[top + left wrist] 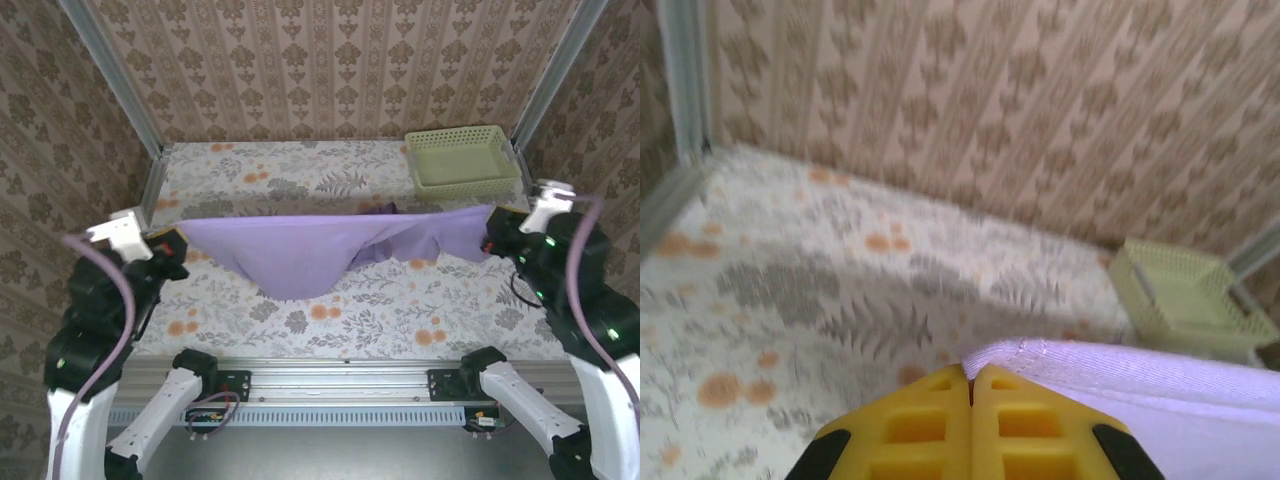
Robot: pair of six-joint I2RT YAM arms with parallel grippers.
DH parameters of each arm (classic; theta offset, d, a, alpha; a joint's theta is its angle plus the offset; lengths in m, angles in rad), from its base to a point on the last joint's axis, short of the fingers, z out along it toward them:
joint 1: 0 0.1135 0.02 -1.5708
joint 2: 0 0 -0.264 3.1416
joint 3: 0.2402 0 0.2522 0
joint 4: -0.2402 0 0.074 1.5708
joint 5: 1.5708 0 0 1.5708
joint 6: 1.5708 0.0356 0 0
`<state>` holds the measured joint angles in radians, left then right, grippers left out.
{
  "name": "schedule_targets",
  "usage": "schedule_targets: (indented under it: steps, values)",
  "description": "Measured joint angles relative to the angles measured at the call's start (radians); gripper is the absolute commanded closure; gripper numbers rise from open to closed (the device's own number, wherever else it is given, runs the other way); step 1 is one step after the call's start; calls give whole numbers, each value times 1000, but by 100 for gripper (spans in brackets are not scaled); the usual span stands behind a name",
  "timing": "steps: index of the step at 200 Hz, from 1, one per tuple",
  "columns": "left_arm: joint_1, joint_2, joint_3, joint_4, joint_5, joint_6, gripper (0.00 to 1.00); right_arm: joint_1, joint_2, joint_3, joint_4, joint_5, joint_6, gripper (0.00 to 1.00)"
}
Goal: Fold the inside-out t-shirt
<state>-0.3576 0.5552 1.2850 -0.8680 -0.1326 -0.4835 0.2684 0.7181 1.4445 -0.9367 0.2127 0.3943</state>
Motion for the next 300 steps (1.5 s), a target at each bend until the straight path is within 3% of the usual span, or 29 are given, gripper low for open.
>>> schedule_targets:
  steps: [27, 58, 86, 109, 131, 151, 186, 202, 223, 264, 300]
  values:
    - [0, 8, 37, -1, -54, 10, 100, 0, -29, 66, -3, -61, -6, 100]
    - [19, 250, -2, 13, -75, 13, 100, 0, 58, -29, 22, -67, -15, 100]
    - [96, 596, -59, 66, -29, 8, 100, 0, 297, -134, 88, -67, -32, 100]
    - [161, 858, -62, 100, 33, 5, 100, -2, 549, -126, 142, -69, -49, 100]
    - [210, 1030, 45, 89, 84, 5, 100, -4, 790, 24, 152, -66, -64, 100]
    - [248, 1114, 267, 75, 126, 5, 100, -8, 941, 267, 147, -60, -88, 100]
    - [339, 1068, 609, 146, 175, 5, 100, -10, 1010, 701, 187, -16, -127, 100]
    - [378, 982, 656, 207, 192, 6, 100, -10, 987, 836, 240, 7, -140, 100]
    - [408, 841, 651, 282, 201, 6, 100, -10, 924, 890, 299, 24, -161, 100]
    - [420, 586, 424, 402, 208, 9, 100, -10, 832, 813, 344, 7, -183, 100]
    - [425, 461, 13, 451, 230, -33, 100, -8, 714, 417, 393, -87, -154, 100]
